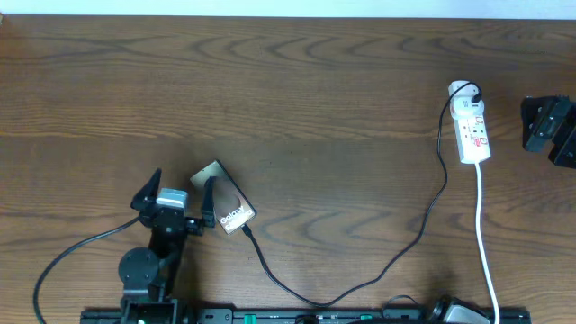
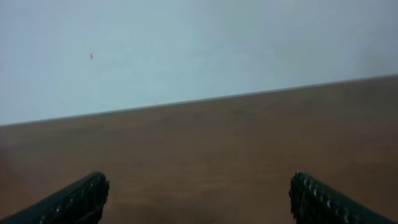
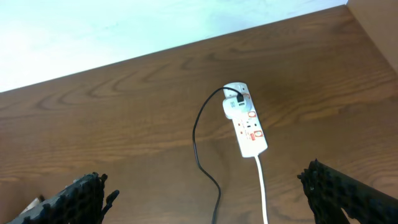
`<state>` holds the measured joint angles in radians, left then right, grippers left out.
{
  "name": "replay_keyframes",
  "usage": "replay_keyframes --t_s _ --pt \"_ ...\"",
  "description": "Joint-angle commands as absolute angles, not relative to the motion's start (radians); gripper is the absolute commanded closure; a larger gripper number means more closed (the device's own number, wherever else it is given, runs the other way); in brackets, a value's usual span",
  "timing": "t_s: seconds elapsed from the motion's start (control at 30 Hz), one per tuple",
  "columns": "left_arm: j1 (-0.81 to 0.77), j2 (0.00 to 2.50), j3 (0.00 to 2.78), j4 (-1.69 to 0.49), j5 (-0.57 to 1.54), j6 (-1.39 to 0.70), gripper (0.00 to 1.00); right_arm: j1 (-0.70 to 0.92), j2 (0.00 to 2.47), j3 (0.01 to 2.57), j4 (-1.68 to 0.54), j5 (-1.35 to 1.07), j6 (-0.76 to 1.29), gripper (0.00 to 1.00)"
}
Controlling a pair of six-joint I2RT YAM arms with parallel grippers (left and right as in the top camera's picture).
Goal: Plug charger to phone and switch on socket
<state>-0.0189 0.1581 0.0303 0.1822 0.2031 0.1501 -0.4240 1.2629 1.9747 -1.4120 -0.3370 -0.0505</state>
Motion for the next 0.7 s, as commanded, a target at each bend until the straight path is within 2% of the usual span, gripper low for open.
replay_keyframes --t_s 0.0,0.33,0.67 --pt "-0.006 0.084 0.004 0.105 0.189 0.177 0.07 -0.423 1.262 1.977 -1.412 -0.342 -0.038 0.01" --pt "0.002 0.001 0.004 -0.061 0.188 0.175 0.06 -0.423 1.262 1.977 -1.412 -0.342 -0.038 0.01" --pt "0.002 0.001 0.004 -0.056 0.186 0.172 0.07 -0.423 1.262 1.977 -1.412 -0.342 -0.038 0.01"
